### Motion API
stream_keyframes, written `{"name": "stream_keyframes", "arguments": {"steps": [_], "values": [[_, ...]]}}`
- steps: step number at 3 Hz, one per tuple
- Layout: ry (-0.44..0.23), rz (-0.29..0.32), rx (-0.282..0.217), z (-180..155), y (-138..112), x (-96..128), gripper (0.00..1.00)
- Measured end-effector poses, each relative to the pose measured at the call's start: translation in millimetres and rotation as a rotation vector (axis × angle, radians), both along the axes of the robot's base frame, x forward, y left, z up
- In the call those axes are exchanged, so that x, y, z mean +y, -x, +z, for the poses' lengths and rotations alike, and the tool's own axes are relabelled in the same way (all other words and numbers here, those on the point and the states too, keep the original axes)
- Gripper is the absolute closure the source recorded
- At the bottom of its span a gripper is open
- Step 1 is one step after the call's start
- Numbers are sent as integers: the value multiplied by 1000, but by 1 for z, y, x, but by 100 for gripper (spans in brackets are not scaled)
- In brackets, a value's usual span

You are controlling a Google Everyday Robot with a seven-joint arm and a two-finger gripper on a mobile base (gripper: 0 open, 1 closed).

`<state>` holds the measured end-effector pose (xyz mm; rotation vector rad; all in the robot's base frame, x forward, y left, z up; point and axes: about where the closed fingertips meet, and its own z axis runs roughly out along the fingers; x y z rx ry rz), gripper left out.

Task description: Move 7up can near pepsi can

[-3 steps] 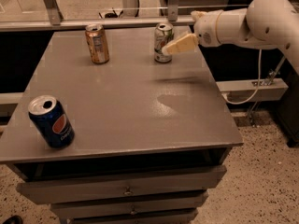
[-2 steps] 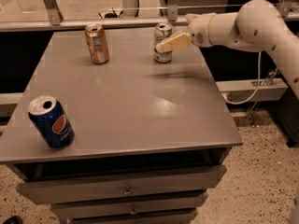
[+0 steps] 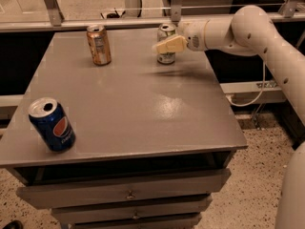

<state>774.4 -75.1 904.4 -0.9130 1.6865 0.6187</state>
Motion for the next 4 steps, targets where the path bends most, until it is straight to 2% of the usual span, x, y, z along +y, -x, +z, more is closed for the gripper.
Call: {"name": "stream_keyframes", "arguments": {"steps": [1,2,3,4], "values": [[-37,48,10,-2,11,6,43],[-64,104,-12,8,32,12,74],[-88,196,-55,38,74,23,100],[-79,233,-67,65,107,28,100]]}}
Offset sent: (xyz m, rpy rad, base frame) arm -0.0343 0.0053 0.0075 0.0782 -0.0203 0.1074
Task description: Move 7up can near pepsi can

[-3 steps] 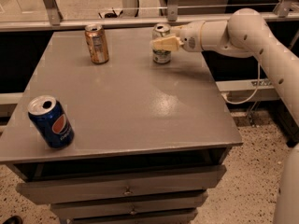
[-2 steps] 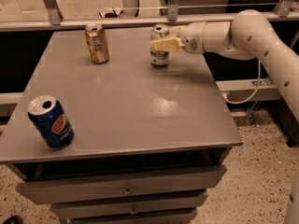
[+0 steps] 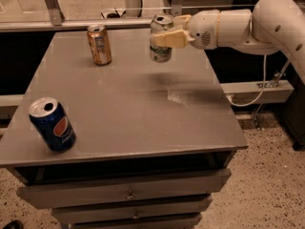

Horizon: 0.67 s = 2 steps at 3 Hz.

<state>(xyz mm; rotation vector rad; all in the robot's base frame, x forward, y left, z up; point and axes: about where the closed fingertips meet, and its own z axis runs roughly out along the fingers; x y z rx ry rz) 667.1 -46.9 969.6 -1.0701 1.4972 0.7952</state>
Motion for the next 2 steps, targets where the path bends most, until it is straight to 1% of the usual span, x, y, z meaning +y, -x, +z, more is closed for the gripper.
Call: {"name": "stream_keyframes", "arguments": {"steps": [1,2], "values": [[2,2,-4,3,3,1,100],[16,77,38,-10,21,19,100]]}}
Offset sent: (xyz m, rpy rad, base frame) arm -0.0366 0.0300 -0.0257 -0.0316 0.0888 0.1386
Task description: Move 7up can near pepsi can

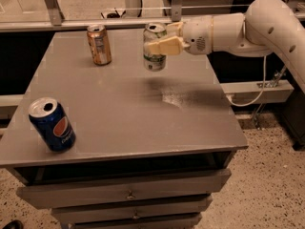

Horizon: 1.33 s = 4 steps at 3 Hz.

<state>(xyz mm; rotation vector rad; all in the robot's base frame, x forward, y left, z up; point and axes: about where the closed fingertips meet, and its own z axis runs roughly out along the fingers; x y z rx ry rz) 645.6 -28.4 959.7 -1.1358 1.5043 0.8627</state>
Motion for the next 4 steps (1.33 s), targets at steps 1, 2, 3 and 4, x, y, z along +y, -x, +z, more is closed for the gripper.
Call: {"name": "stream_keyframes", "arguments": {"steps": [1,2,3,4], "values": [[16,80,24,-14,30,16,100],[23,167,45,-28,69,30,100],[18,227,67,-39,104,42,100],[-10,305,82,-48,140,67,100]]}}
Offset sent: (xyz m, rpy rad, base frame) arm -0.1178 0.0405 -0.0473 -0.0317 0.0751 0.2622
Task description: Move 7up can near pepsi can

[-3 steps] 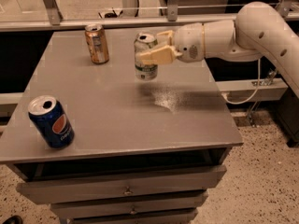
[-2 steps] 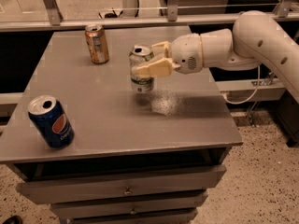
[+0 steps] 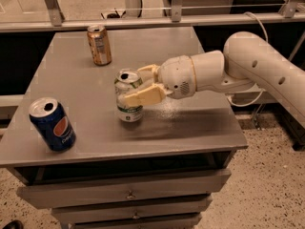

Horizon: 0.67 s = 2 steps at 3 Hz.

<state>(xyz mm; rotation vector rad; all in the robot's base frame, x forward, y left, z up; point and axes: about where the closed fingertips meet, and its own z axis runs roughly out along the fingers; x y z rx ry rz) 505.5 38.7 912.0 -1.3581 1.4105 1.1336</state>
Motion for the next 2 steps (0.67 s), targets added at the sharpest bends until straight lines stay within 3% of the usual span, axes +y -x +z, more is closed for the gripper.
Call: {"name": "stream_keyframes", "arguments": {"steps": [2], "values": [[-41,150,-20,-13,33,61,100]]}}
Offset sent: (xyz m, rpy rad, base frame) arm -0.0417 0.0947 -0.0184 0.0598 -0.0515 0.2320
